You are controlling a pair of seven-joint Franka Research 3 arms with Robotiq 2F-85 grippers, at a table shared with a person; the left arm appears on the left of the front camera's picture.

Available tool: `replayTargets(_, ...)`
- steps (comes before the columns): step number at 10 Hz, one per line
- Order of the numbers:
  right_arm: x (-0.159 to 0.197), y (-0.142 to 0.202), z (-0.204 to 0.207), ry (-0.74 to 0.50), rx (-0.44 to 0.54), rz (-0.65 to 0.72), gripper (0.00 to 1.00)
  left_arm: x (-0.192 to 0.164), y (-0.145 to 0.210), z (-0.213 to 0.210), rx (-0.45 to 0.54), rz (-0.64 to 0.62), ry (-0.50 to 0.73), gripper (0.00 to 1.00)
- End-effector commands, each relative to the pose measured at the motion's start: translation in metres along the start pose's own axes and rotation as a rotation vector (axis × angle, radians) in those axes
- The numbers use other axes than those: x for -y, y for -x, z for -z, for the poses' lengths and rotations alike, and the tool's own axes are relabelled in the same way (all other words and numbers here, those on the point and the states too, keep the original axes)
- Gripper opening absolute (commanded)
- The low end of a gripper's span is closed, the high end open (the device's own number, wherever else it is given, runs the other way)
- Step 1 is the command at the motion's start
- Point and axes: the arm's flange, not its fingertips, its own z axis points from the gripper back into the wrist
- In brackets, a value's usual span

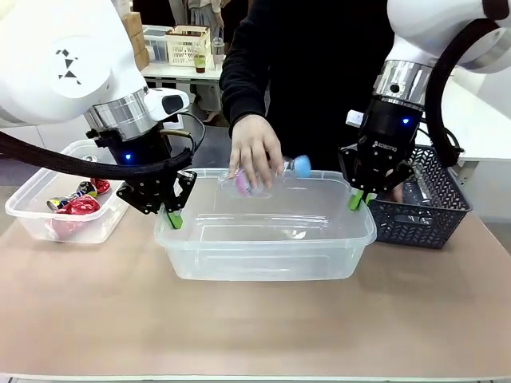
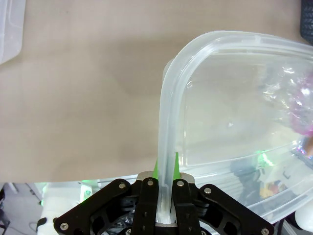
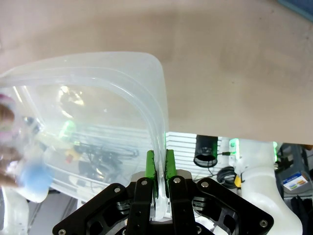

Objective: Sort the waste into each basket.
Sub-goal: Offer the picked Organizing box to the human.

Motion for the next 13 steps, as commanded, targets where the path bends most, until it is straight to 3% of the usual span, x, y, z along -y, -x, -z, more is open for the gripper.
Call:
replayTargets(1, -0.0008, 0.0021, -0.0029, -0.004, 0.008, -0.002, 0.09, 0.0007, 0.0028, -0.0039, 0.008, -0.003, 0.003, 0.04)
replayTargets(13, -0.0008, 0.0021, -0.0029, -0.004, 0.008, -0.002, 0.09, 0.0007, 0.0028, -0.0039, 0.008, -0.003, 0.003, 0.04)
